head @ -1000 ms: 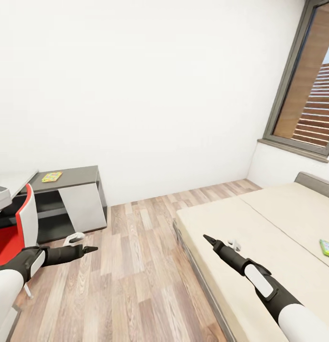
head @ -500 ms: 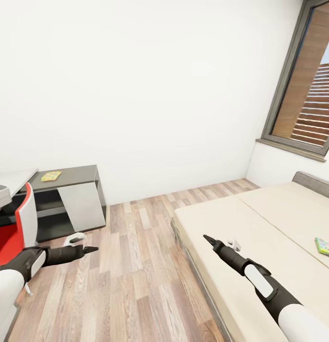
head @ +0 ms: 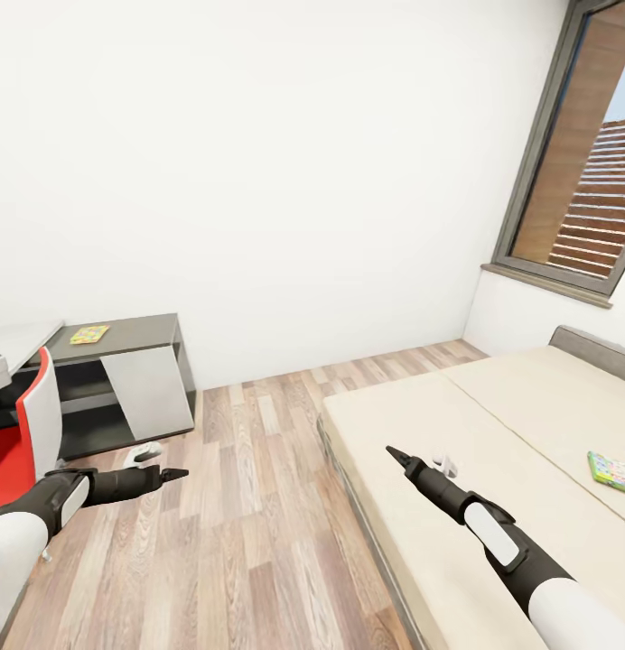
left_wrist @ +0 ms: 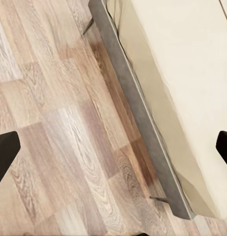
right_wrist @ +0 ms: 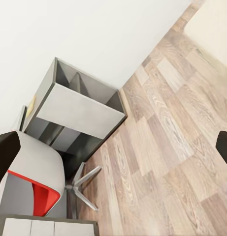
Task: Put all the toys in the child's room - the three board games (two on the bed and one on the table), the two jigsaw puzzles on the table, and the tennis ball on the table - inside the toy box on the table in the child's room.
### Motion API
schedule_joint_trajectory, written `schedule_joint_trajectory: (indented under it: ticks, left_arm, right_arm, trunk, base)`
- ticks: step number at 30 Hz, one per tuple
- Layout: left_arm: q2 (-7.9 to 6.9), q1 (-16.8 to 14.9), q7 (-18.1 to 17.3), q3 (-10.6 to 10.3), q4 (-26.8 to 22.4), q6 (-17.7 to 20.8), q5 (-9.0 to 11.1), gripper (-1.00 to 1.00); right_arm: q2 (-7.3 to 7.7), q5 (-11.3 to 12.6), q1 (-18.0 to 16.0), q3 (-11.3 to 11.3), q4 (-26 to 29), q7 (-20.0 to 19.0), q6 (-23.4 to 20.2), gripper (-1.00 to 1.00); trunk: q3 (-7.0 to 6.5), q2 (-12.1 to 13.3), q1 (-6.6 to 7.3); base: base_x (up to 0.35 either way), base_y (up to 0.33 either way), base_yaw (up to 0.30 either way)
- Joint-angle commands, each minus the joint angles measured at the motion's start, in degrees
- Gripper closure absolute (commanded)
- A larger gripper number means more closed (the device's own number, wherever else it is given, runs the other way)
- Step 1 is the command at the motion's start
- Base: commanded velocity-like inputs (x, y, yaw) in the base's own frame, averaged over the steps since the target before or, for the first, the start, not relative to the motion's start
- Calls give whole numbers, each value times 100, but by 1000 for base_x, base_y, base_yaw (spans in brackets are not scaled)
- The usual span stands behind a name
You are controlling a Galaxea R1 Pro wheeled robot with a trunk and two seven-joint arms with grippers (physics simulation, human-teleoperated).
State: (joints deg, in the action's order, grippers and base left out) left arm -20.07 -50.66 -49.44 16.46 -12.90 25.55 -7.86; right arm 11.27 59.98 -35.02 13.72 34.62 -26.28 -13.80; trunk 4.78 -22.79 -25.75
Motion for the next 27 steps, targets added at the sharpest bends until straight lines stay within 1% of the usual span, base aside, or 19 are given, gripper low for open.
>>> schedule_joint_trajectory:
  ticks: [1,7,16,22,27]
  left_arm:
    - [3,-6,-31,49,-6,37,-58,-100]
    - [4,-6,-34,48,-4,34,-62,-100]
    - [9,-6,-32,50,-2,22,-64,-100]
    - [12,-6,-31,48,-2,20,-66,-100]
    - [12,-6,-31,50,-2,20,-66,-100]
  right_arm:
    - [7,58,-6,25,0,-3,-17,-100]
    - [7,58,-9,25,1,-5,-17,-100]
    - [3,58,-7,25,1,-9,-17,-100]
    - [-7,58,-7,25,-2,-5,-17,-100]
    - [5,58,-6,25,-3,-4,-17,-100]
  trunk:
    - [13,-13,-4]
    - [13,-13,-4]
    - [13,-13,-4]
    - [13,-13,-4]
    - [13,-13,-4]
  base:
    - [0,-128,0]
    - [0,-126,6]
    - [0,-36,31]
    - [0,-173,214]
    - [0,-46,160]
